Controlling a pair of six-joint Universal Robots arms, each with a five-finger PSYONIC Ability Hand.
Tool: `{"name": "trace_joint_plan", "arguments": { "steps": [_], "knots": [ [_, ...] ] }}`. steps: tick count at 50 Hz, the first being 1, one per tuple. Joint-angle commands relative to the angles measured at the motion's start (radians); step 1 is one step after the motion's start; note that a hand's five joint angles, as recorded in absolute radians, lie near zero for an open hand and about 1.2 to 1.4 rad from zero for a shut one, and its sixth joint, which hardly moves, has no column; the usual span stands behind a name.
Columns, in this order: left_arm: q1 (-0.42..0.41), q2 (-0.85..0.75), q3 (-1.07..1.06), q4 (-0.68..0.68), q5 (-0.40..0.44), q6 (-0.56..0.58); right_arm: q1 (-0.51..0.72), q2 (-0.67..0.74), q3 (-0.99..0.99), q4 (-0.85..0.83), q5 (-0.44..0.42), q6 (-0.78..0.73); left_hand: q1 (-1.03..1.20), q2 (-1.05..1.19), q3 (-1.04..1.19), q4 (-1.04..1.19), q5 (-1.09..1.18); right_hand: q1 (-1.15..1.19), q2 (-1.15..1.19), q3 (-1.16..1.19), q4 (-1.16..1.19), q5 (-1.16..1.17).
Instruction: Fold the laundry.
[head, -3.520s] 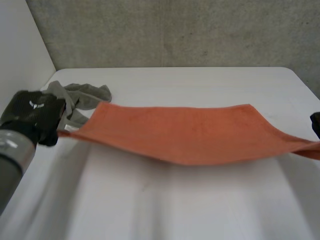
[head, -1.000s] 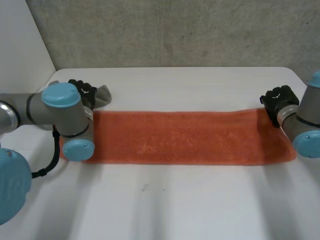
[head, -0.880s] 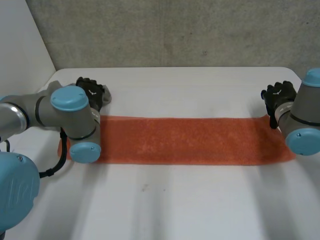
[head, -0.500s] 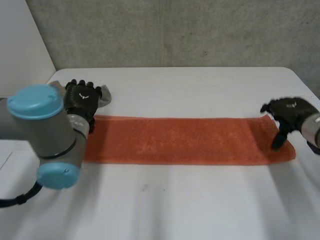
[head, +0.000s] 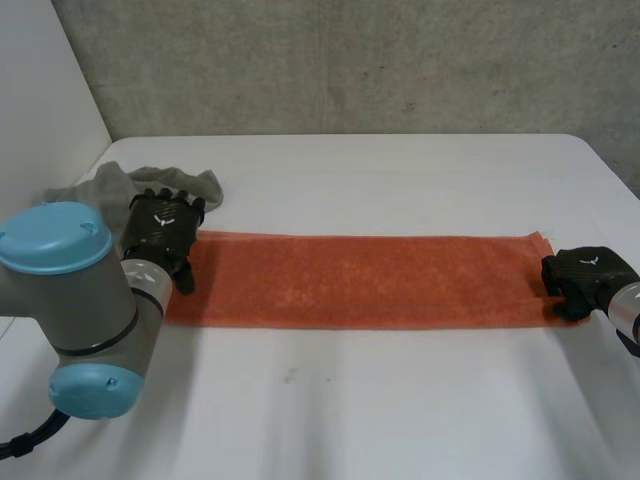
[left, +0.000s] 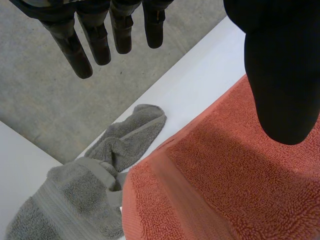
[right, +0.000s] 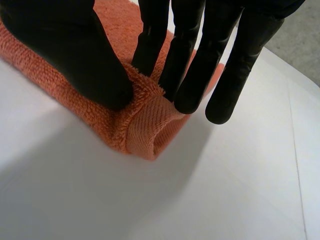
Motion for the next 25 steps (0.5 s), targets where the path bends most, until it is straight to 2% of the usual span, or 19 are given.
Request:
{"name": "trace_joint_plan", "arguments": {
  "steps": [1, 7, 14, 15, 16, 25],
  "knots": [
    [0.0, 0.0, -0.003, -0.001, 0.0, 0.0, -0.053, 0.0, -0.015, 0.015, -0.005, -0.013, -0.015, -0.03, -0.035, -0.028, -0.048, 0.433, 0.246, 0.258, 0.247, 0.273],
    [0.0, 0.006, -0.005, -0.002, -0.004, -0.002, -0.13, -0.046, -0.021, 0.034, 0.004, -0.04, -0.015, -0.03, -0.035, -0.028, -0.048, 0.433, 0.246, 0.258, 0.247, 0.273],
    [0.0, 0.006, -0.005, -0.002, -0.004, -0.002, -0.215, -0.06, -0.023, 0.058, -0.027, -0.115, -0.015, -0.03, -0.035, -0.028, -0.048, 0.433, 0.246, 0.258, 0.247, 0.273],
    [0.0, 0.006, -0.005, -0.002, -0.004, -0.002, -0.215, -0.059, -0.021, 0.063, -0.03, -0.125, -0.015, -0.03, -0.035, -0.028, -0.048, 0.327, 0.139, 0.152, 0.14, 0.166],
    [0.0, 0.005, -0.003, -0.001, -0.004, -0.002, -0.215, -0.056, -0.012, 0.074, -0.044, -0.142, -0.015, -0.03, -0.035, -0.028, -0.048, -0.009, -0.196, -0.184, -0.195, -0.169],
    [0.0, 0.005, -0.017, -0.001, -0.005, -0.002, -0.224, -0.042, -0.006, 0.077, -0.09, -0.159, -0.015, -0.03, -0.035, -0.028, -0.048, -0.203, -0.39, -0.378, -0.389, -0.363]
  ]
}}
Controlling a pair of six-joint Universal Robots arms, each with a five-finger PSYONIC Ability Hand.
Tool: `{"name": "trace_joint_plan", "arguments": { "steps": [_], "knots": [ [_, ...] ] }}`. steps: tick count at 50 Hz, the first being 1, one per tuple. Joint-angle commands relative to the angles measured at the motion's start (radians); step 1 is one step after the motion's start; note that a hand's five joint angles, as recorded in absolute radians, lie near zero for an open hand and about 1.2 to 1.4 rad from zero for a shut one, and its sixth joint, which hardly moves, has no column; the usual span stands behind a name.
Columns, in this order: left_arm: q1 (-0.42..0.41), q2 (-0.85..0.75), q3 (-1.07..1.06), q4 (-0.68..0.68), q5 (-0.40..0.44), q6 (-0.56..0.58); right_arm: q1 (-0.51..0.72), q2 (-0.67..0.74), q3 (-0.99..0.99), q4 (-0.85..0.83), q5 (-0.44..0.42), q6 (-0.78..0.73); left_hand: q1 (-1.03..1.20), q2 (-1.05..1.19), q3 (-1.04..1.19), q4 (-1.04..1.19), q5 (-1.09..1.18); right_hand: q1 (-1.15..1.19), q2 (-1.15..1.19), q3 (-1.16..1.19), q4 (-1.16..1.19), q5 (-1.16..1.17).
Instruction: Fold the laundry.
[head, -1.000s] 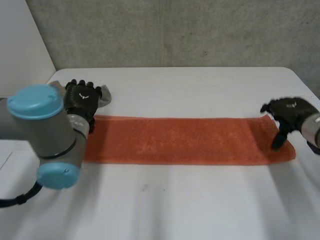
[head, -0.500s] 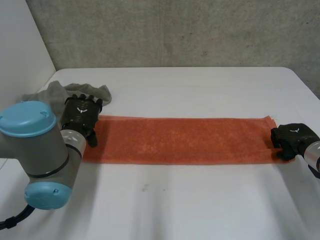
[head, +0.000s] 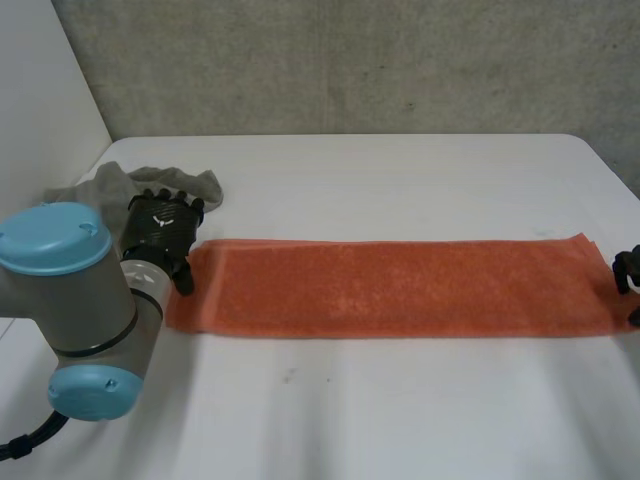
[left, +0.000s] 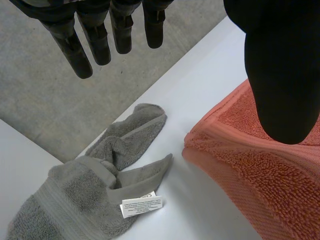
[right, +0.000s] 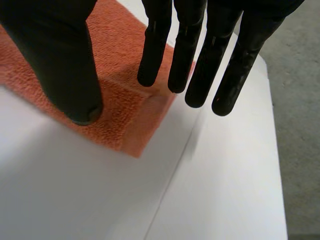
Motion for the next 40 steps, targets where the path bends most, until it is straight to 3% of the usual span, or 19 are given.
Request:
{"name": "trace_joint_plan", "arguments": {
  "steps": [1, 10, 16, 21, 29, 40],
  "knots": [
    [0.001, -0.001, -0.013, 0.001, 0.0, 0.0, -0.003, 0.02, 0.001, 0.002, -0.031, -0.015, -0.015, -0.03, -0.035, -0.028, -0.048, 0.077, -0.021, -0.023, -0.025, -0.038],
    [0.003, -0.001, -0.013, 0.001, 0.002, 0.0, -0.005, 0.055, -0.008, 0.0, -0.014, -0.038, -0.015, -0.03, -0.035, -0.028, -0.048, -0.005, -0.103, -0.106, -0.107, -0.121],
    [0.001, -0.001, -0.015, 0.001, 0.002, 0.0, -0.006, 0.092, -0.023, -0.015, -0.015, -0.064, -0.015, -0.03, -0.035, -0.028, -0.048, 0.08, -0.019, -0.021, -0.023, -0.036],
    [0.001, -0.002, -0.015, 0.001, 0.002, 0.0, -0.008, 0.104, -0.035, -0.04, -0.015, -0.069, -0.015, -0.03, -0.035, -0.028, -0.048, 0.732, 0.634, 0.632, 0.63, 0.617],
    [0.001, 0.001, -0.015, 0.001, 0.002, 0.0, -0.069, 0.07, -0.046, -0.074, -0.008, -0.058, -0.015, -0.03, -0.035, -0.028, -0.048, 0.734, 0.635, 0.633, 0.631, 0.618],
    [0.001, 0.009, -0.019, 0.001, -0.001, 0.0, -0.199, 0.096, -0.176, -0.063, 0.077, -0.098, -0.015, -0.03, -0.035, -0.028, -0.048, 0.734, 0.635, 0.633, 0.631, 0.618]
  ]
}}
